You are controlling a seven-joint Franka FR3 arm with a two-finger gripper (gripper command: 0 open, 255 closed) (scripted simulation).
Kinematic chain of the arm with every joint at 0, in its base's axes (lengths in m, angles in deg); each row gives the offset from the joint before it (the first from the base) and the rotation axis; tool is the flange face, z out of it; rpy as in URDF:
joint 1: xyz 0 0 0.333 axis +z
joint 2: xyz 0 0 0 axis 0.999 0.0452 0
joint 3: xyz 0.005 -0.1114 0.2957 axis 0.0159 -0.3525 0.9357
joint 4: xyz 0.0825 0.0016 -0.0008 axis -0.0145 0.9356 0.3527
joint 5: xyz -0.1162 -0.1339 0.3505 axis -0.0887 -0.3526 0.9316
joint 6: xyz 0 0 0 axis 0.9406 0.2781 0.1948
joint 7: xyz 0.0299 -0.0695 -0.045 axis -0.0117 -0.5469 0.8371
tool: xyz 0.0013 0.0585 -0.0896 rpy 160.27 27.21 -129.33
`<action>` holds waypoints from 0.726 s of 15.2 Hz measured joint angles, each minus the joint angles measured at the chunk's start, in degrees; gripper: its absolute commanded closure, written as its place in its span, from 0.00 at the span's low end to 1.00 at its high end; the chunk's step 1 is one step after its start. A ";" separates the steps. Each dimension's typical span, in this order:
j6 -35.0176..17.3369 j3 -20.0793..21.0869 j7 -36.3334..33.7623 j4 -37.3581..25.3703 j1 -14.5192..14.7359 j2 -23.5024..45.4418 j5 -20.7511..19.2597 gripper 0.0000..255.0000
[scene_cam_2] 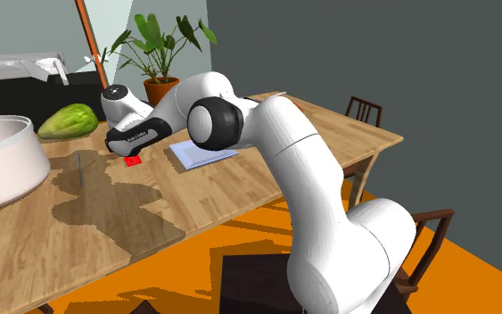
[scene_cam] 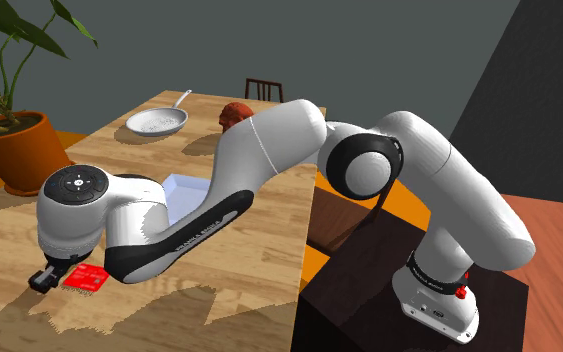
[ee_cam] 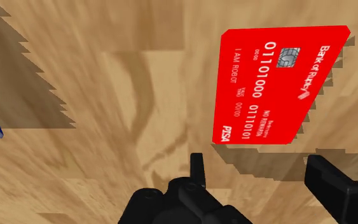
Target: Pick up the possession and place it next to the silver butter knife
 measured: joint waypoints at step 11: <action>-0.13 1.26 -1.60 9.00 -1.90 -8.38 0.40 0.00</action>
